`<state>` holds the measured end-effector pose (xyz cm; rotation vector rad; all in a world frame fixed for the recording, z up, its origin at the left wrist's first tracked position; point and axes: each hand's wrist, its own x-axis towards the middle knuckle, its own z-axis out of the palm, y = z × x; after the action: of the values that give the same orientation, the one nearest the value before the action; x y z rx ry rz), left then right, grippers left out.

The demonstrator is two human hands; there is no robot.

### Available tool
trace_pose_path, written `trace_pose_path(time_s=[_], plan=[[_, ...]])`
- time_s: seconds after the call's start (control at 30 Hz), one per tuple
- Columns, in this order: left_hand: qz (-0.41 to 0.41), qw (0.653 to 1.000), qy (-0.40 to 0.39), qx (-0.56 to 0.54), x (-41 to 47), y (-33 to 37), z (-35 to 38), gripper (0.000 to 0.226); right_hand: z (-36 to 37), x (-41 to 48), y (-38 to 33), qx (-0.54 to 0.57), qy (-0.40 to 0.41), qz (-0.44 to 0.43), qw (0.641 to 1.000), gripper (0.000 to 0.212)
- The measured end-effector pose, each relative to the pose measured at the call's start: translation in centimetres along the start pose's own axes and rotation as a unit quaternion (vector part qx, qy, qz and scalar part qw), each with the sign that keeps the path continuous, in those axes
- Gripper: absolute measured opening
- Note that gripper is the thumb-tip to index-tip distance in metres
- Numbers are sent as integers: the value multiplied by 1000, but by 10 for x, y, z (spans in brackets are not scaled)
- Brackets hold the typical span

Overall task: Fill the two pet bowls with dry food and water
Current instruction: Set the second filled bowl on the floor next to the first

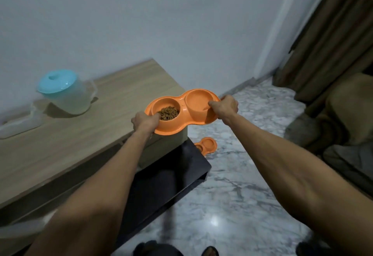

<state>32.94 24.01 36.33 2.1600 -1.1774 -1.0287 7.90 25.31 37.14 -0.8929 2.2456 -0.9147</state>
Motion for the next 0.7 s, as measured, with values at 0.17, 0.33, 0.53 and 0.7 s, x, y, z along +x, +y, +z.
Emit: trace_pose_path(time_s=[0.17, 0.33, 0.53, 0.7], plan=[[31, 999, -43, -7, -24, 61, 79, 49, -69, 56, 32, 11, 30, 24, 999, 44], [53, 996, -71, -9, -24, 121, 152, 41, -114, 133, 56, 11, 55, 44, 997, 57], [50, 995, -83, -6, 11, 192, 242, 36, -147, 240, 60, 12, 68, 54, 996, 55], [40, 997, -60, -34, 54, 236, 315, 45, -151, 334, 65, 6, 72, 66, 995, 60]])
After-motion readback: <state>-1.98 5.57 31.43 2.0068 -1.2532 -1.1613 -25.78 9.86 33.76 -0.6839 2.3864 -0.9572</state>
